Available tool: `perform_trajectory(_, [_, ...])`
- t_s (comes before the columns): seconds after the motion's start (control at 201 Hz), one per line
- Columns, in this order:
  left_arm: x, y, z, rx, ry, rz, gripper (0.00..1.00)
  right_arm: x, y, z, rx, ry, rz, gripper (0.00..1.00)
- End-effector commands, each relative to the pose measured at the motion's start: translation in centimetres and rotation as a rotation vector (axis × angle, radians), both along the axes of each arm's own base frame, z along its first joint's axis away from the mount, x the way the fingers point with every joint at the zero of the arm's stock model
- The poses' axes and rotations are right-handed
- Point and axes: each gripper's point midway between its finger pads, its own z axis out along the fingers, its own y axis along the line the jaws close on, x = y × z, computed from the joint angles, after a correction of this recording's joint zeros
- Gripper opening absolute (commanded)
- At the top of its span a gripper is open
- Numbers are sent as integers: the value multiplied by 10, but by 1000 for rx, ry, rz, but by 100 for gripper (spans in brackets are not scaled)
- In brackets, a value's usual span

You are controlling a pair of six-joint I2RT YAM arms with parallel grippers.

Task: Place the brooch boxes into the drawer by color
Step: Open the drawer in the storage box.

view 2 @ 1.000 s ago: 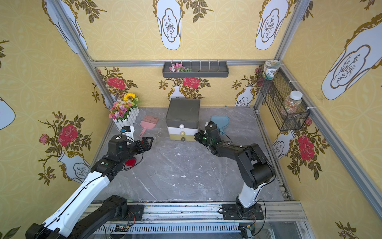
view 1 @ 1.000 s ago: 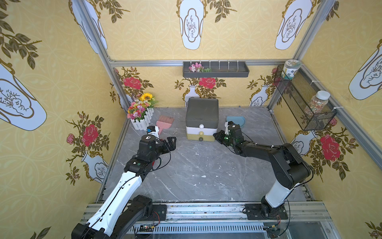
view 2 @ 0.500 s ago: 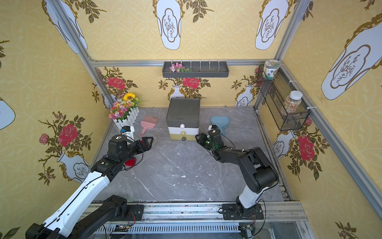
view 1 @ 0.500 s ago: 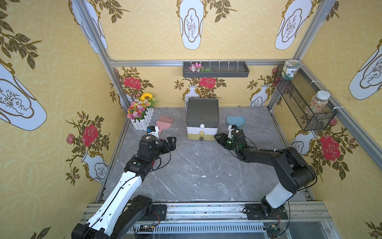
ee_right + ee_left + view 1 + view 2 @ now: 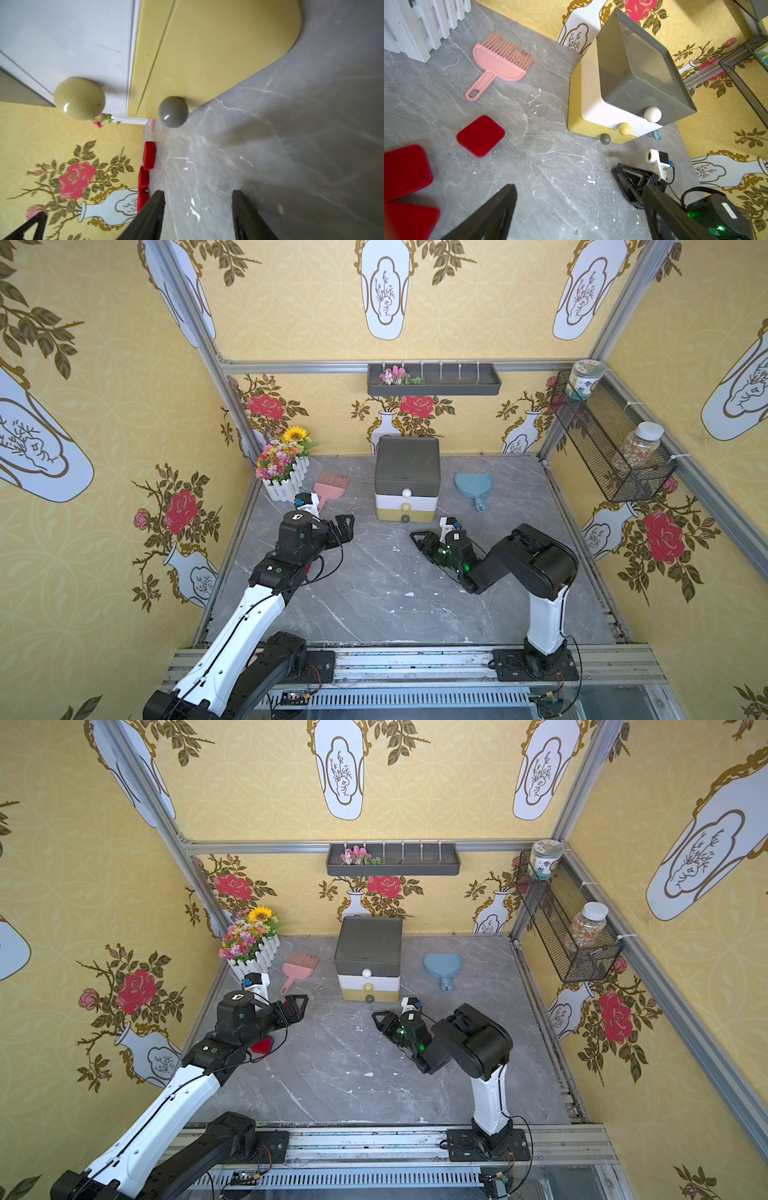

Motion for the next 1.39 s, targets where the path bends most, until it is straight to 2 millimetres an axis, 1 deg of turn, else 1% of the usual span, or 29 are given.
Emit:
perform_trajectory(0.0, [-2, 0, -1, 3, 3, -5, 100, 13, 3, 19, 126, -78, -71, 56])
perform_trajectory(0.07, [-2, 1, 0, 3, 1, -3, 100, 14, 5, 16, 135, -71, -84, 56])
perform_trajectory(0.224, [-1, -1, -1, 2, 1, -7, 100, 13, 0, 12, 105, -62, -112, 56])
perform_trajectory(0.349, [-1, -1, -2, 1, 3, -9, 100, 17, 0, 10, 90, -48, -127, 56])
perform_trajectory(0.428, [-1, -1, -1, 2, 1, -8, 100, 19, 2, 10, 78, -41, -133, 56])
perform_trajectory(0.553, [-1, 0, 0, 1, -3, -4, 100, 26, 9, 17, 64, -55, -133, 56])
perform_trajectory(0.672, [-1, -1, -1, 1, -1, -7, 100, 32, 15, 19, 70, -62, -134, 57])
perform_trajectory(0.971, [-1, -1, 0, -2, -4, -7, 100, 42, 19, 14, 94, -59, -162, 56])
perform_trajectory(1.245, [0, -1, 1, -3, -6, -9, 100, 49, 24, 16, 103, -69, -165, 56])
perform_trajectory(1.384, [0, -2, 0, -3, -4, -12, 100, 53, 25, 15, 101, -72, -170, 54])
